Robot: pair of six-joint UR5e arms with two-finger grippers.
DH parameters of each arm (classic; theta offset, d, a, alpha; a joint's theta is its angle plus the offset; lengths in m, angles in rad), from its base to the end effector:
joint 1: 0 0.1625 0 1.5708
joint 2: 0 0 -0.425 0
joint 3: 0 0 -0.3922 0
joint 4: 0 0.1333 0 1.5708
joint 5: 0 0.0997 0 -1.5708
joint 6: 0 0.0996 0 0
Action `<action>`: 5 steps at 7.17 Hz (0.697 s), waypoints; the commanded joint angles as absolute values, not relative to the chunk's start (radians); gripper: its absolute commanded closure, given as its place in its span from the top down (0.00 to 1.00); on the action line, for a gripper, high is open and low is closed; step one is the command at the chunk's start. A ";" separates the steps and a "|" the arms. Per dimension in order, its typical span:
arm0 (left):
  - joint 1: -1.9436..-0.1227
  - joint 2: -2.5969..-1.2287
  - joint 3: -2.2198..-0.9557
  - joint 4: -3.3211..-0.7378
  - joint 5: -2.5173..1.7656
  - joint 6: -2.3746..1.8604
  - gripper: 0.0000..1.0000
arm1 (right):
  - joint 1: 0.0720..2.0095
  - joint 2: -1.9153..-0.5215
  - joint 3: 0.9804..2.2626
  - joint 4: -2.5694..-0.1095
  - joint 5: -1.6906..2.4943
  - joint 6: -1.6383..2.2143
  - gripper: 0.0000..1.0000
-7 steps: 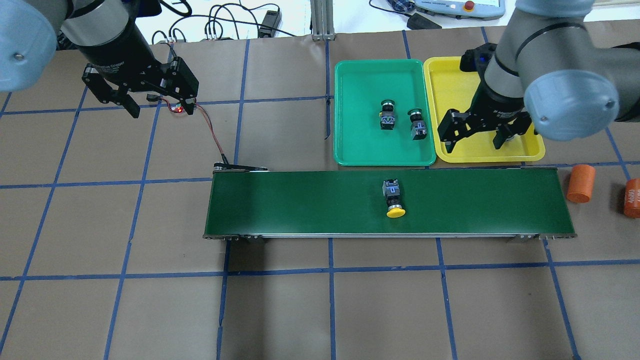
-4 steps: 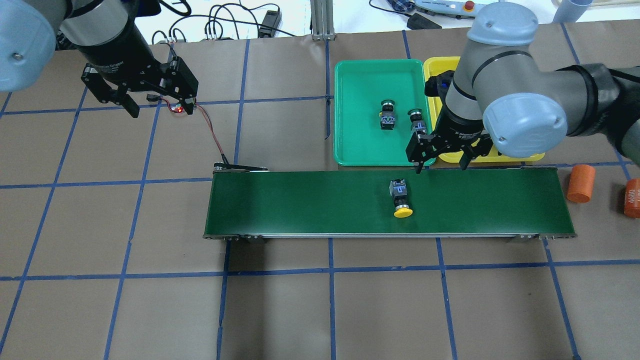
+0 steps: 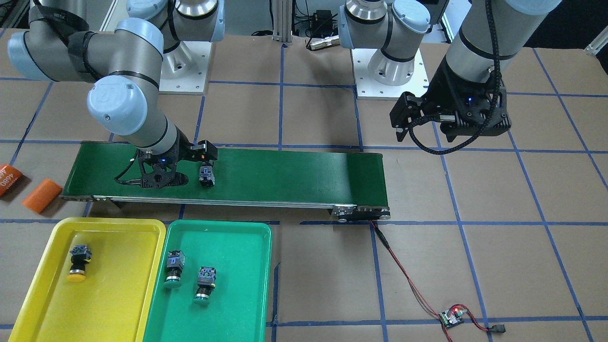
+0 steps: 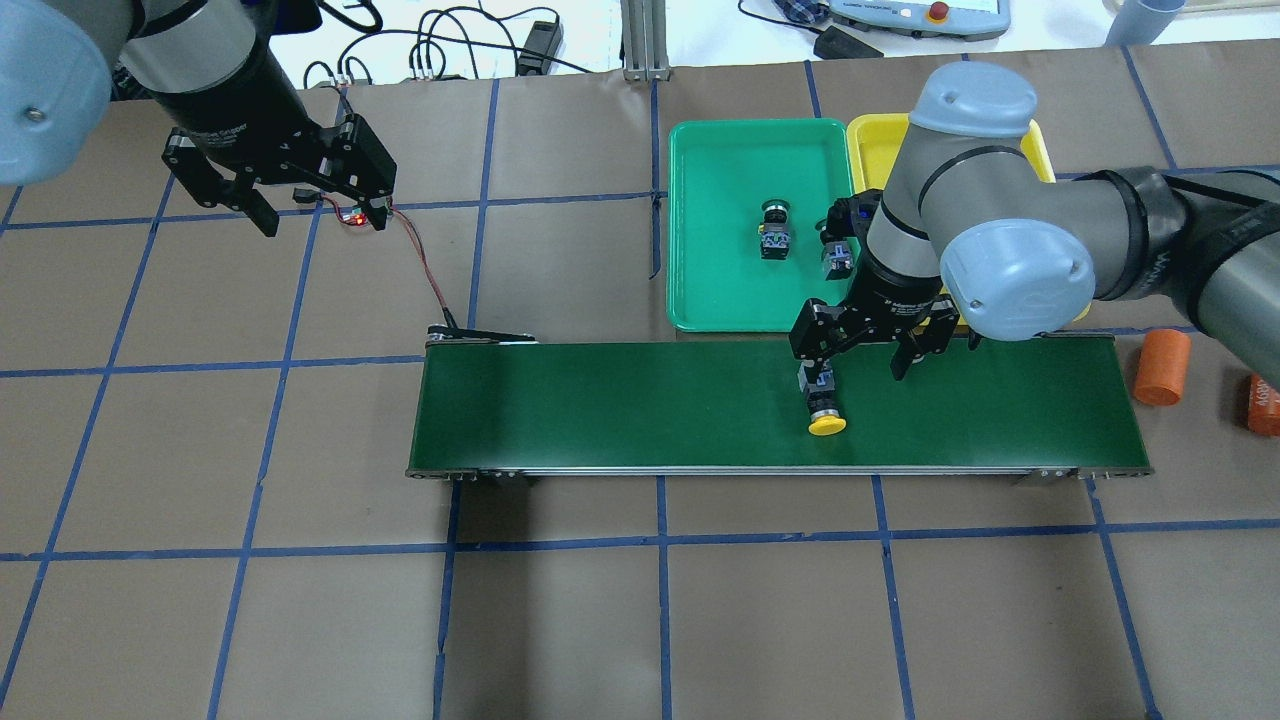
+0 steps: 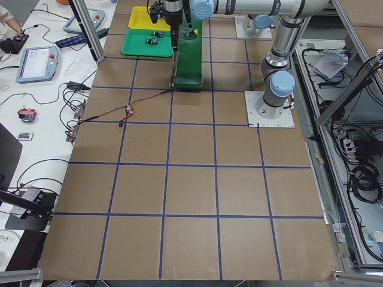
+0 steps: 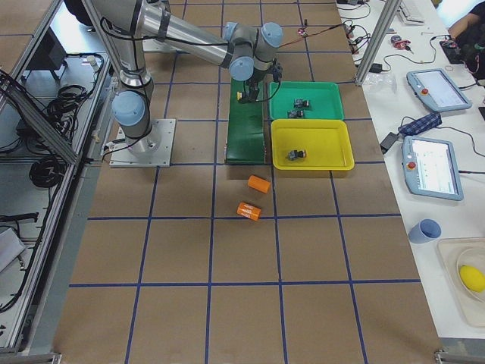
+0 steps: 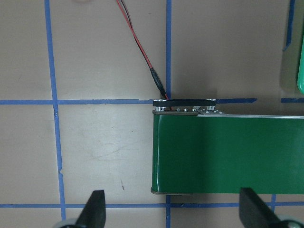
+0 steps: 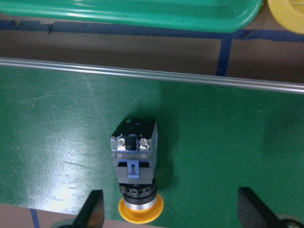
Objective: Sort buttons by color to trays
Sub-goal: 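Move right gripper back to belt and grasp the last yellow button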
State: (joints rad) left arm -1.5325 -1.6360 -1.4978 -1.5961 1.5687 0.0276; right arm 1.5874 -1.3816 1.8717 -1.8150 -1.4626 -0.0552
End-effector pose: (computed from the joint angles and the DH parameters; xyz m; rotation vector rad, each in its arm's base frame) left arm -0.1136 -0.5226 0.4883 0.0168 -3.1388 -0.0274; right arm 0.1523 -0.4961 0.2750 -0.0878 3.0057 0.3684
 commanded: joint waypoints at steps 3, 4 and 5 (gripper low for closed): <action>-1.532 -1.635 -1.499 -1.595 1.571 0.028 1.00 | 1.582 -1.292 1.871 -1.903 -1.470 -0.054 0.98; -1.532 -1.635 -1.497 -1.595 1.568 0.028 1.00 | 1.571 -1.292 1.871 -1.896 -1.470 -0.043 0.38; -1.532 -1.635 -1.497 -1.595 1.569 0.028 1.00 | 1.569 -1.292 1.870 -1.893 -1.476 -0.028 0.00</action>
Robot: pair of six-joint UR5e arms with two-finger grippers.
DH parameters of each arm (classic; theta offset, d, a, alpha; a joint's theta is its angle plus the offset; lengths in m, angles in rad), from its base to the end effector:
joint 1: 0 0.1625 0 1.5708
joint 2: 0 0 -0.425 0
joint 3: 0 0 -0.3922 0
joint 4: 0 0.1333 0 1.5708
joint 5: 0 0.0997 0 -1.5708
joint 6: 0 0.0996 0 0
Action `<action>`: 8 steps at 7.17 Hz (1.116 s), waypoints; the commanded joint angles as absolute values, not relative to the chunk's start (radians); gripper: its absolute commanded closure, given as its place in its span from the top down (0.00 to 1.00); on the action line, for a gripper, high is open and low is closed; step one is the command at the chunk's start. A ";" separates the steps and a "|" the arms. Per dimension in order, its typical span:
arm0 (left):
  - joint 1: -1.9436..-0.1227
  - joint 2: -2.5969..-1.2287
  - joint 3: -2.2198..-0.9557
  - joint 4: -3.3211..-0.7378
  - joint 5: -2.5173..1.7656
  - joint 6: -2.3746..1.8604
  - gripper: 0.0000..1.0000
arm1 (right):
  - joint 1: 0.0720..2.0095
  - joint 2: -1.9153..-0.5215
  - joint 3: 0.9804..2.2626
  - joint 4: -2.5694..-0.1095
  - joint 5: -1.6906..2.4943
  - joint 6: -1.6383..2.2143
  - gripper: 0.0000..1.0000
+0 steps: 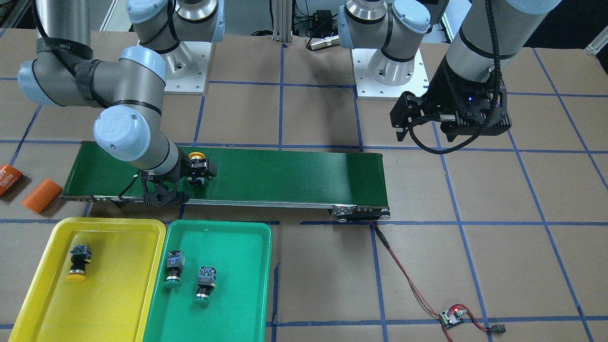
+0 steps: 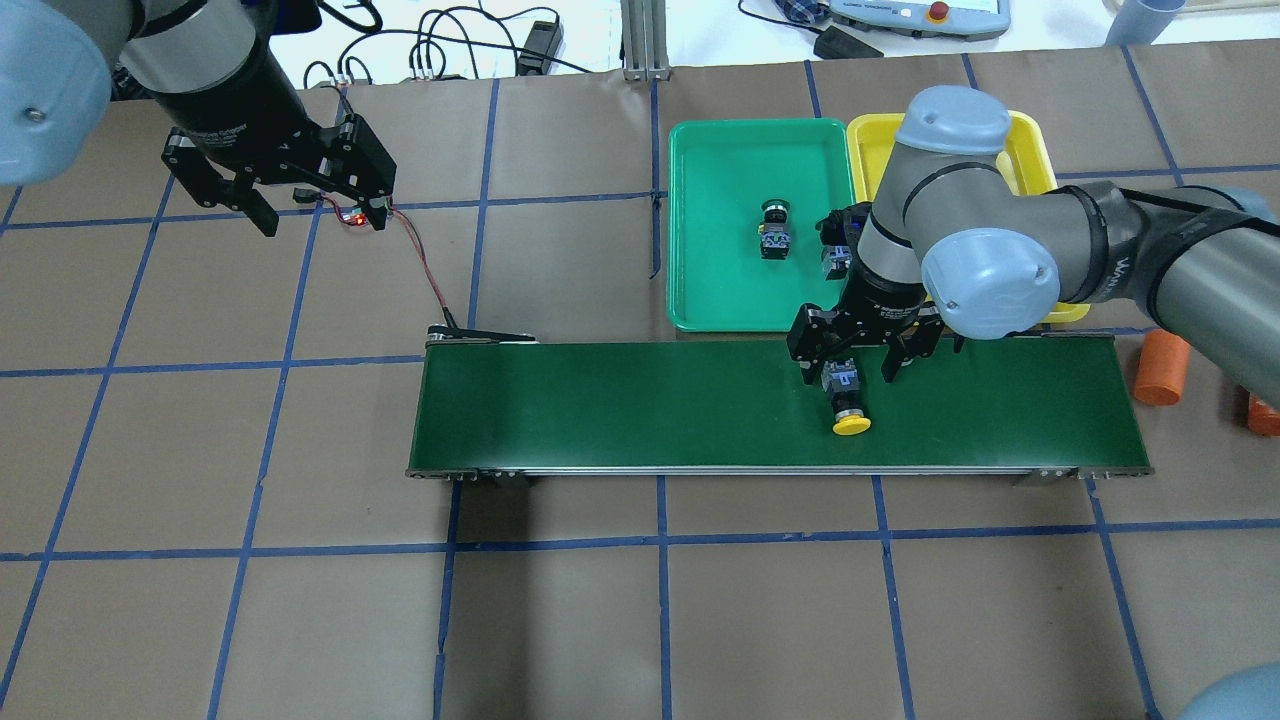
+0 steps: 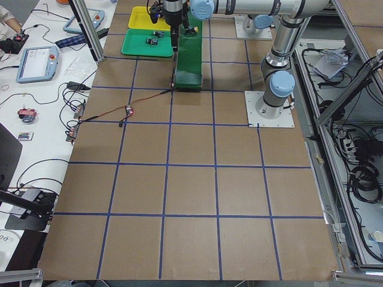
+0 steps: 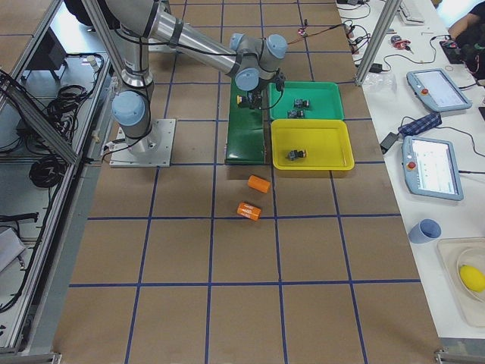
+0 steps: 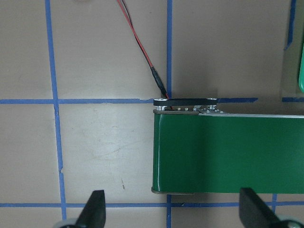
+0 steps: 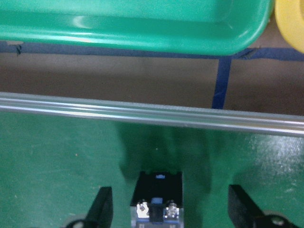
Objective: Sort buttons by color to trays
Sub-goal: 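Move right gripper back to belt and grasp the last yellow button, then carry the yellow button into the yellow tray and release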
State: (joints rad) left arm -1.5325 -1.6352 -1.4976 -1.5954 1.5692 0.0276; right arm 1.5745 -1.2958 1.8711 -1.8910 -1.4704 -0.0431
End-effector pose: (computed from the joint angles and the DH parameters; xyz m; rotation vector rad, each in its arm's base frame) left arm -0.1135 -0.5224 0.4889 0.0168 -3.1393 -0.0247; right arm 0.1452 -0.5154 0.2371 -0.0511 3.0123 0.3833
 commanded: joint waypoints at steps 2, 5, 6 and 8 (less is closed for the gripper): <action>-1.529 -1.637 -1.494 -1.594 1.568 0.028 1.00 | 1.568 -1.298 1.868 -1.875 -1.509 -0.015 0.00; -1.528 -1.637 -1.491 -1.594 1.568 0.029 1.00 | 1.530 -1.333 1.783 -1.879 -1.537 -0.024 0.00; -1.526 -1.640 -1.485 -1.594 1.566 0.029 1.00 | 1.484 -1.325 1.713 -1.884 -1.539 -0.034 0.00; -1.526 -1.638 -1.488 -1.594 1.568 0.029 1.00 | 1.456 -1.208 1.623 -2.077 -1.599 -0.058 0.00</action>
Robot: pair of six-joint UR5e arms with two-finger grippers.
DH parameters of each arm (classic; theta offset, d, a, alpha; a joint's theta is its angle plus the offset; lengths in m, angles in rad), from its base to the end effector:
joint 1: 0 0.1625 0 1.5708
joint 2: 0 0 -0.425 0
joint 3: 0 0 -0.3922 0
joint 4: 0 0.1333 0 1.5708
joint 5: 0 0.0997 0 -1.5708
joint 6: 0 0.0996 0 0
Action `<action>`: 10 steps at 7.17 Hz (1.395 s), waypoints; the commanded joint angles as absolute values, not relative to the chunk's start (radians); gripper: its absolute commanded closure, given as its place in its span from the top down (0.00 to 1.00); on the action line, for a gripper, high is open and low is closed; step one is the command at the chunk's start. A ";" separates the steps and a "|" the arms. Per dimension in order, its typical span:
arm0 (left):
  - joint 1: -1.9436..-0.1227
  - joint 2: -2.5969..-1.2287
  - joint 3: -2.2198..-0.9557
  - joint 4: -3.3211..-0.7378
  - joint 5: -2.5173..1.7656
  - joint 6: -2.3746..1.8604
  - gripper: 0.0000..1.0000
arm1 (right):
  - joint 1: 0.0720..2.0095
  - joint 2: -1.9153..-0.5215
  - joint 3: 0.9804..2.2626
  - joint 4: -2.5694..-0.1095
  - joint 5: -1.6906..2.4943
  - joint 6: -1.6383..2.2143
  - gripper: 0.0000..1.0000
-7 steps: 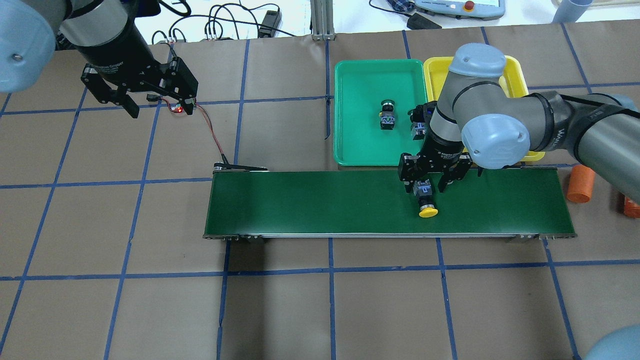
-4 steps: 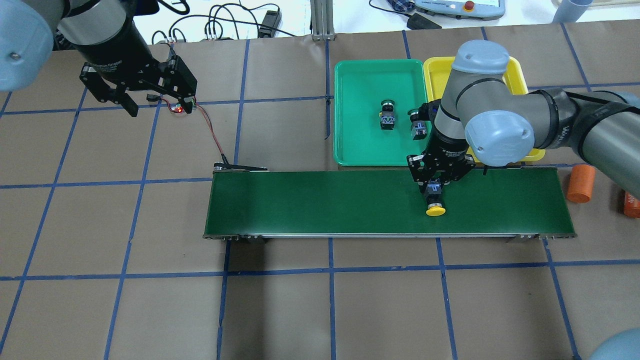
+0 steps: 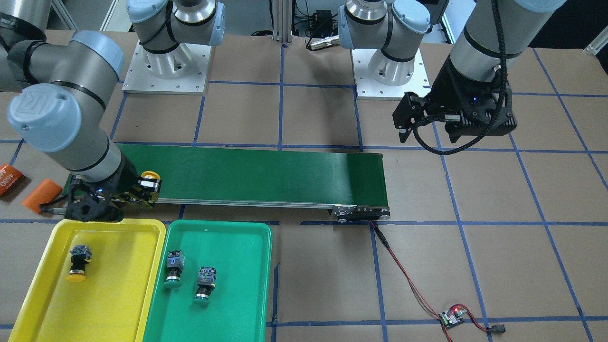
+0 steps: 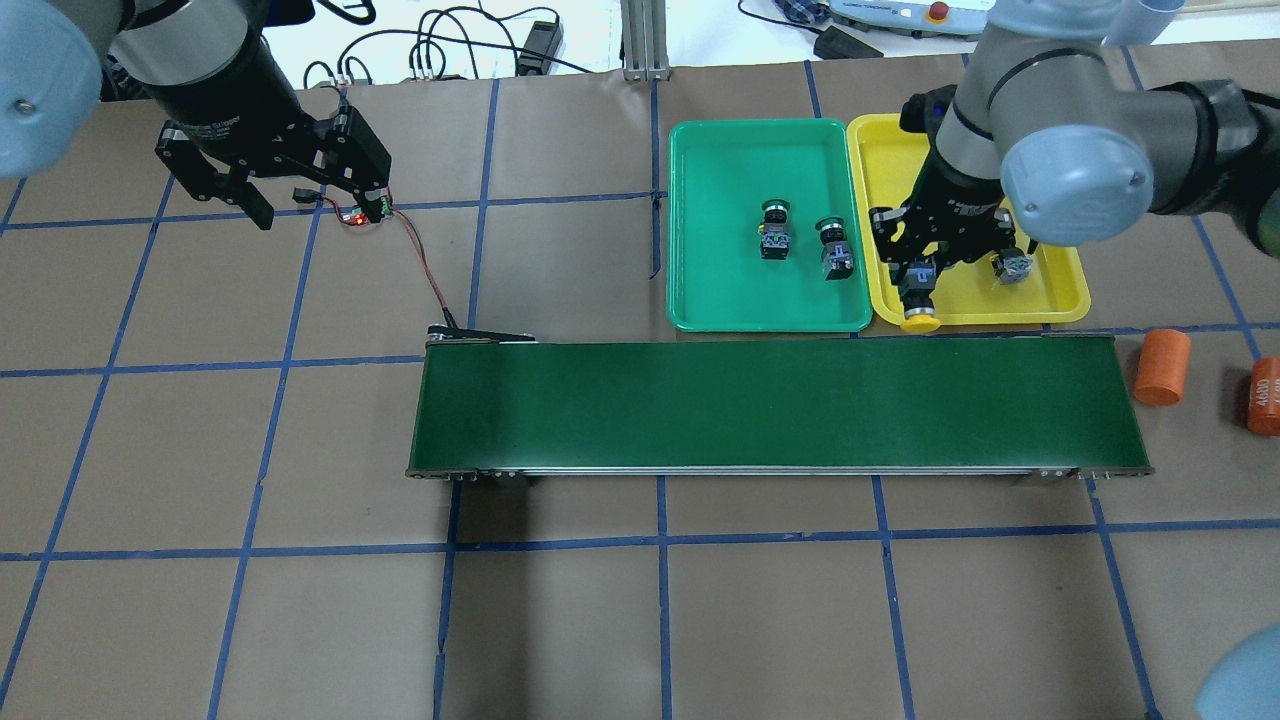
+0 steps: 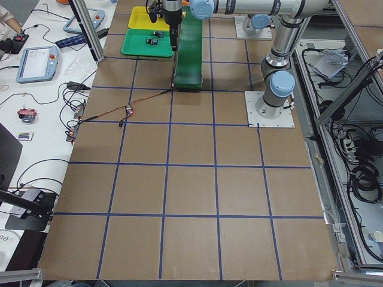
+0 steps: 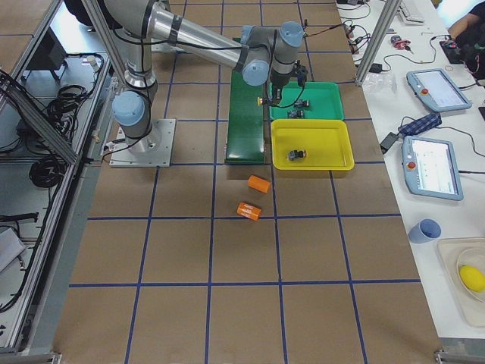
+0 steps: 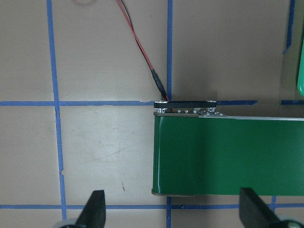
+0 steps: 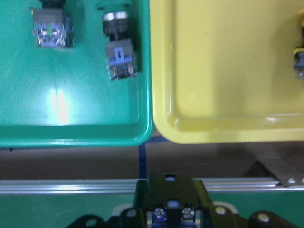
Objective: Sort buttons by color to trays
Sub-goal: 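Carry the yellow button into the yellow tray and release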
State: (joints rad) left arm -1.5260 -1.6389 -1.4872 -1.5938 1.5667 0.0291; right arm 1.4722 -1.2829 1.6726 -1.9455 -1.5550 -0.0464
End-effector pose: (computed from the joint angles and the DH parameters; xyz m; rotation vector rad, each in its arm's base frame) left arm -0.1103 -0.5255 0.4922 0.0247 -3.1371 -0.0115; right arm 0.0770 -0.5921 0.3199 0.0817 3.1236 0.0216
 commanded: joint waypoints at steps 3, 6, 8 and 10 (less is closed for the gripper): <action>-1.526 -1.637 -1.491 -1.594 1.568 0.029 1.00 | 1.425 -1.083 1.621 -2.252 -1.638 -0.110 0.00; -1.526 -1.637 -1.494 -1.594 1.568 0.029 1.00 | 1.405 -1.074 1.623 -2.285 -1.632 -0.139 0.84; -1.528 -1.635 -1.496 -1.592 1.568 0.028 1.00 | 1.404 -1.084 1.623 -2.283 -1.641 -0.138 1.00; -1.526 -1.635 -1.494 -1.592 1.568 0.029 1.00 | 1.405 -1.199 1.626 -2.144 -1.640 -0.132 1.00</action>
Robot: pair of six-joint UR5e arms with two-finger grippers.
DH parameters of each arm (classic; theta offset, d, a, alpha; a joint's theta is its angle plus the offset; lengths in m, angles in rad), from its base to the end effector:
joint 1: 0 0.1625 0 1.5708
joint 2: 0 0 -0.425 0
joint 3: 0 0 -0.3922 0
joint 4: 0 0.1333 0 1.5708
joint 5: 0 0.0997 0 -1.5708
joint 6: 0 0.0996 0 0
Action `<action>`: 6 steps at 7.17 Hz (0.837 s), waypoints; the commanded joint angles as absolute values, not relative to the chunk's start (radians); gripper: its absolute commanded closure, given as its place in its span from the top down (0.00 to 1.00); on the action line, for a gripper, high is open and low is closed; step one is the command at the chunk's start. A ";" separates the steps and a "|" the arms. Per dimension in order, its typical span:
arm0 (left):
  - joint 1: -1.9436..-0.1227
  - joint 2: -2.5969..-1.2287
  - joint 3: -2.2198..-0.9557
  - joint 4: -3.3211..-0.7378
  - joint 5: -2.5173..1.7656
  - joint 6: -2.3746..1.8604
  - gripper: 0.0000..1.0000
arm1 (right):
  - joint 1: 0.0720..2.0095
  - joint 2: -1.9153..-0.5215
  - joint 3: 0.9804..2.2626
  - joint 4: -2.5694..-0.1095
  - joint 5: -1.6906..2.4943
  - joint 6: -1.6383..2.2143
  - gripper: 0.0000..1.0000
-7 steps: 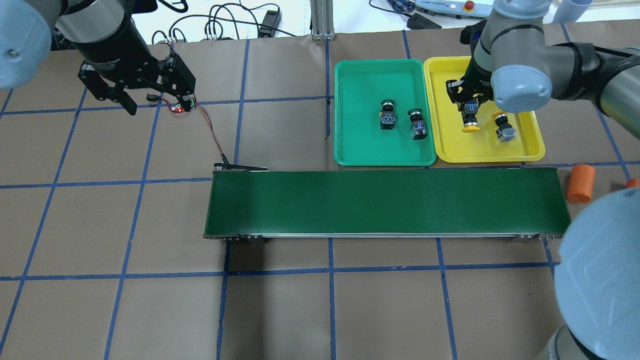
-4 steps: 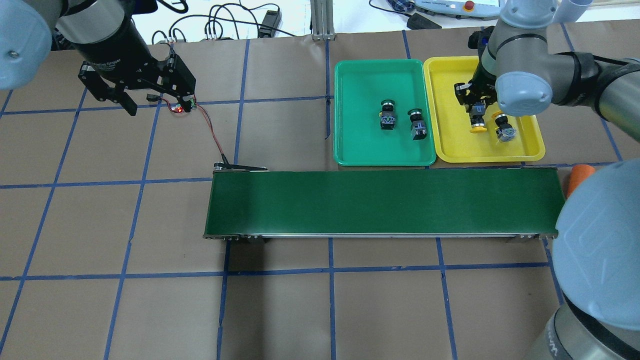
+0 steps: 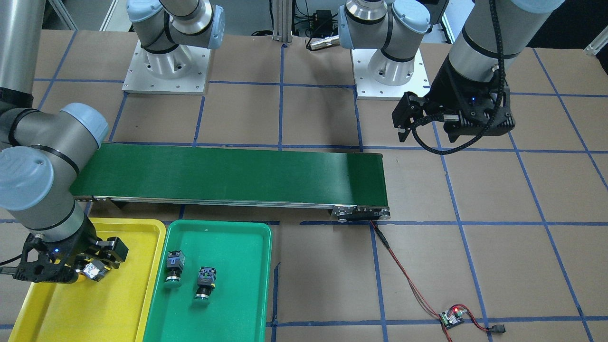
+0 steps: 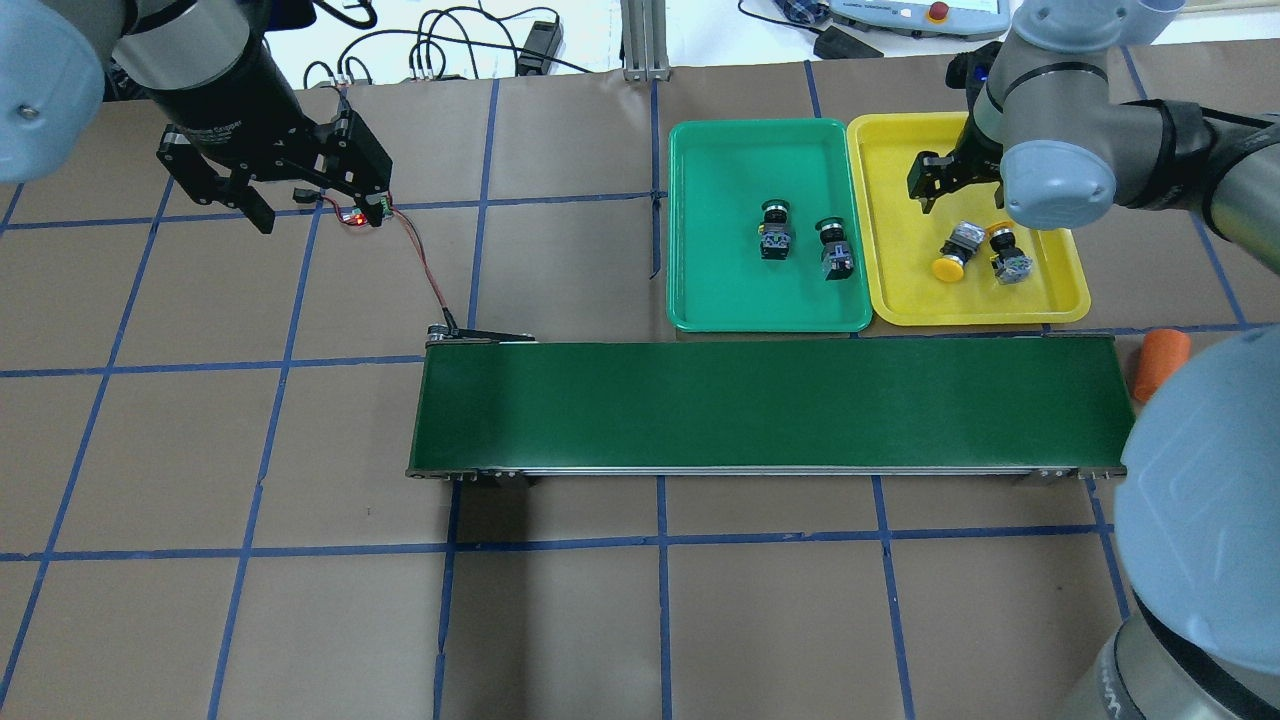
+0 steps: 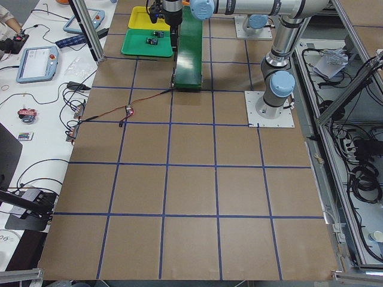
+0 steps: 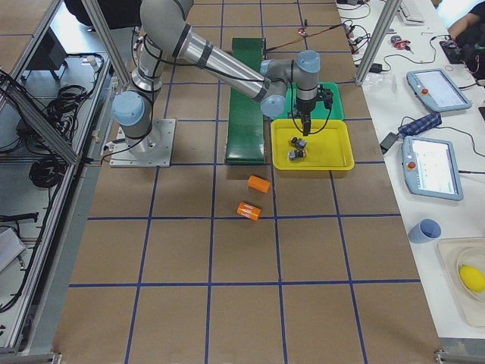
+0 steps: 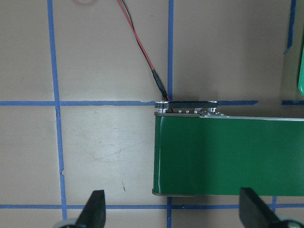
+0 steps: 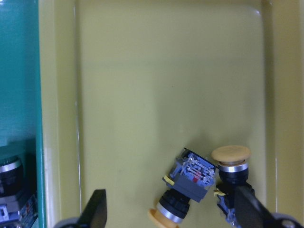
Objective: Sort buttons by color to trays
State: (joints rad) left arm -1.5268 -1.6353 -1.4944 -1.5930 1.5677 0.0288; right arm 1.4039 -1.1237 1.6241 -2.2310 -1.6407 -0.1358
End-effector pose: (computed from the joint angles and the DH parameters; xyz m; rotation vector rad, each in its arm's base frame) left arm -0.1107 -0.5236 0.4907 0.0239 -3.1380 -0.0160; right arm 0.0179 -0.6542 0.2753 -0.0558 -3.0398 0.2246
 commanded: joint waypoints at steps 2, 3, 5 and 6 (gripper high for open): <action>-1.526 -1.635 -1.493 -1.592 1.568 0.029 1.00 | 1.440 -1.423 1.638 -1.854 -1.618 -0.115 1.00; -1.528 -1.635 -1.493 -1.594 1.569 0.029 1.00 | 1.497 -1.509 1.640 -1.732 -1.615 -0.080 1.00; -1.526 -1.637 -1.494 -1.592 1.568 0.029 1.00 | 1.587 -1.627 1.644 -1.543 -1.615 -0.008 1.00; -1.526 -1.635 -1.494 -1.592 1.568 0.029 1.00 | 1.586 -1.673 1.646 -1.452 -1.615 -0.008 1.00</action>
State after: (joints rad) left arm -1.5266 -1.6358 -1.4942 -1.5924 1.5679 0.0292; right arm 1.5698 -1.6060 1.6441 -1.5717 -1.6162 -0.0171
